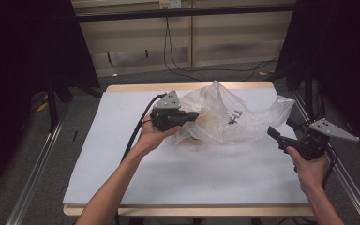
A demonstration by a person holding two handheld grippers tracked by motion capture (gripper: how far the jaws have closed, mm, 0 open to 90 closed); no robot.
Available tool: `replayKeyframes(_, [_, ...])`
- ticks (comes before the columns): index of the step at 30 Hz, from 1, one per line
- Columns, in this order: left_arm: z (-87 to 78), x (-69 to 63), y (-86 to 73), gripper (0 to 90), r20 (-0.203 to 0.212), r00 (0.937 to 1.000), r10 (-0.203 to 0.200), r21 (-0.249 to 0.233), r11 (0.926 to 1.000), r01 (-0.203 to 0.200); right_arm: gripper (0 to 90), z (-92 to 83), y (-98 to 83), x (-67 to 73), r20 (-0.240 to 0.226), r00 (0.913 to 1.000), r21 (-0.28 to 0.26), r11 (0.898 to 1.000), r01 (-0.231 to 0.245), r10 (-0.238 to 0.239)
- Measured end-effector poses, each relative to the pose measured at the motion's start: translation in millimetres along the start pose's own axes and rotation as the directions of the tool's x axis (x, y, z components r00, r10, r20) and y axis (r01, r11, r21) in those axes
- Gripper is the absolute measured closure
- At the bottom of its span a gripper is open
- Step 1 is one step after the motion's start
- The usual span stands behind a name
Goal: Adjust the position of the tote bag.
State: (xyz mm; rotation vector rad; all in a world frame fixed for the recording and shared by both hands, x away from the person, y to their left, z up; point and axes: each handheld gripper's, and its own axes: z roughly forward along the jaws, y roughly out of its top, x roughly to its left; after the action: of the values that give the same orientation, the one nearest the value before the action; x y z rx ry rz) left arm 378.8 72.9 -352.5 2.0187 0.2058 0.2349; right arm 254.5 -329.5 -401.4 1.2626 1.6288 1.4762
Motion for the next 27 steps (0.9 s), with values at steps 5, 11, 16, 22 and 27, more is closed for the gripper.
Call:
replayKeyframes(5, [-10.1, 0.8, -5.7, 90.0, 0.012, 0.9999, 0.006, -0.004, 1.0, -0.006, 15.1, 1.2, 6.0, -0.3, -0.011, 0.9999, -0.013, 1.0, -0.011, 0.011])
replayKeyframes(11, [-19.8, 7.2, -14.3, 90.0, -0.003, 0.9998, -0.021, -0.021, 0.9996, 0.021, 15.6, 15.4, 9.2, 7.4, -0.084, 0.9965, 0.001, 1.0, 0.0, 0.0])
replayKeyframes(16, [-30.4, 13.3, -21.8, 90.0, -0.012, 0.9989, -0.044, -0.031, 0.9985, 0.044, 21.8, 34.9, 12.0, 20.7, -0.152, 0.9882, 0.013, 1.0, 0.022, -0.019])
replayKeyframes(22, [-38.9, 15.7, -22.3, 90.0, -0.032, 0.9984, -0.047, -0.049, 0.9978, 0.045, 42.9, 54.5, 21.3, 33.1, -0.212, 0.9767, 0.006, 0.999, 0.037, -0.035])
replayKeyframes(27, [-45.5, 18.6, -23.5, 90.0, -0.059, 0.9968, -0.054, -0.054, 0.9972, 0.051, 72.7, 61.4, 27.0, 39.3, -0.265, 0.9629, -0.014, 0.999, 0.05, -0.052])
